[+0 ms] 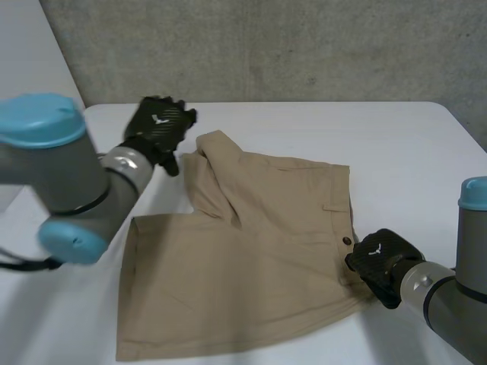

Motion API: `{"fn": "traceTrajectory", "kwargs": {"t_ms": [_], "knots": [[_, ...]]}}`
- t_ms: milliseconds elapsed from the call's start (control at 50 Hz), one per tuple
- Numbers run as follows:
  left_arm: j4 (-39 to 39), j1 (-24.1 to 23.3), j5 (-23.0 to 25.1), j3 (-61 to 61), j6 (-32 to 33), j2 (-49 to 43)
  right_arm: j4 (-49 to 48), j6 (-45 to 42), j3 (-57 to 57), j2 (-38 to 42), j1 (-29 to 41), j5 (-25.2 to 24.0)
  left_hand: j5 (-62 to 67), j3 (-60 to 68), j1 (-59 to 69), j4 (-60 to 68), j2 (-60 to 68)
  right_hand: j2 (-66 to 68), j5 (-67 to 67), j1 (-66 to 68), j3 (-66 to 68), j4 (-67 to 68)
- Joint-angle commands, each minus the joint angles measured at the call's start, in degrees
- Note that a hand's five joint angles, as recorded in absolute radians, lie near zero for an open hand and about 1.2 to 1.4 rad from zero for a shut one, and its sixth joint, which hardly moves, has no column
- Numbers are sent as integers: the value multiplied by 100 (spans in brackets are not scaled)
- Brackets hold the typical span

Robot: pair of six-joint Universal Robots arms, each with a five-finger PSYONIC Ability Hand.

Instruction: Fold the shorts.

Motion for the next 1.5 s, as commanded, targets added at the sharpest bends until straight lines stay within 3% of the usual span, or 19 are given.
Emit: {"fn": "traceTrajectory", "kwargs": {"t_ms": [20, 140, 320, 340, 400, 420, 440, 500, 580, 720, 800, 880, 980, 1020, 1180, 1500], "knots": [[-138, 215, 800, 1412, 416, -1630, -113, -5, 25, 126, -11, 7, 464, 490, 460, 482, 488, 1247, 1338, 2433, 1224, 1175], [-226, 250, 977, 1966, 1040, -2447, -139, -5, 16, 135, -19, 7, 497, 523, 493, 515, 521, 1247, 1338, 2433, 1224, 1175], [-569, 347, 959, 2371, 1190, -2940, -236, -5, 7, 205, -37, 7, 1371, 1397, 1367, 1389, 1395, 1247, 1338, 2433, 1224, 1175], [-578, 347, 950, 2388, 1181, -2958, -236, -5, -2, 223, -46, 7, 1639, 1665, 1635, 1656, 1663, 1247, 1338, 2433, 1224, 1175], [-560, 347, 793, 2467, 1172, -2993, -236, -5, -2, 232, -46, 16, 4627, 4653, 4623, 4645, 4651, 1247, 1338, 2433, 1224, 1175], [-534, 373, 522, 2476, 1172, -2967, -236, -5, -2, 241, -46, 16, 5701, 5727, 5697, 5719, 5725, 1247, 1338, 2433, 1224, 1175], [-516, 382, 398, 2476, 1181, -2958, -236, -5, -2, 241, -46, 16, 5826, 5852, 5822, 5844, 5850, 1247, 1338, 2433, 1224, 1175], [-324, 417, -242, 2424, 1190, -2906, -236, -5, -2, 241, -37, 16, 5828, 5853, 5824, 5845, 5852, 1247, 1338, 2433, 1224, 1175], [-270, 426, -535, 2091, 1330, -2678, -236, -5, -2, 241, -28, 16, 5828, 5853, 5824, 5845, 5852, 1247, 1338, 2433, 1224, 1175], [-191, 417, -570, 1220, 1726, -2246, -236, -5, -2, 241, -28, 16, 5075, 5101, 5071, 5093, 5099, 1247, 1338, 2433, 1224, 1175], [-208, 408, -596, 956, 1735, -2027, -236, -5, 7, 249, -11, 24, 2742, 2768, 2738, 2760, 2766, 1247, 1338, 2433, 1224, 1175], [-200, 408, -553, 912, 1691, -1746, -236, -5, 16, 250, -11, 16, 1729, 1755, 1725, 1747, 1753, 1247, 1338, 2433, 1224, 1175], [-182, 540, -483, 1070, 1419, -1543, -236, -5, 16, 258, -11, 16, 1608, 1634, 1604, 1626, 1632, 1247, 1338, 2433, 1224, 1175], [-182, 619, -378, 1184, 1235, -1525, -236, -5, 16, 258, -11, 16, 1608, 1634, 1604, 1625, 1632, 1247, 1338, 2433, 1224, 1175], [-419, 917, 984, 2017, 23, -1831, -236, -5, 25, 267, -11, 16, 1524, 1550, 1520, 1542, 1548, 1247, 1338, 2433, 1224, 1175], [-1710, 909, 1855, 3609, -49, -3221, -271, -5, 16, 346, -19, 16, 582, 608, 578, 599, 606, 1247, 1338, 2433, 1224, 1175]]}}
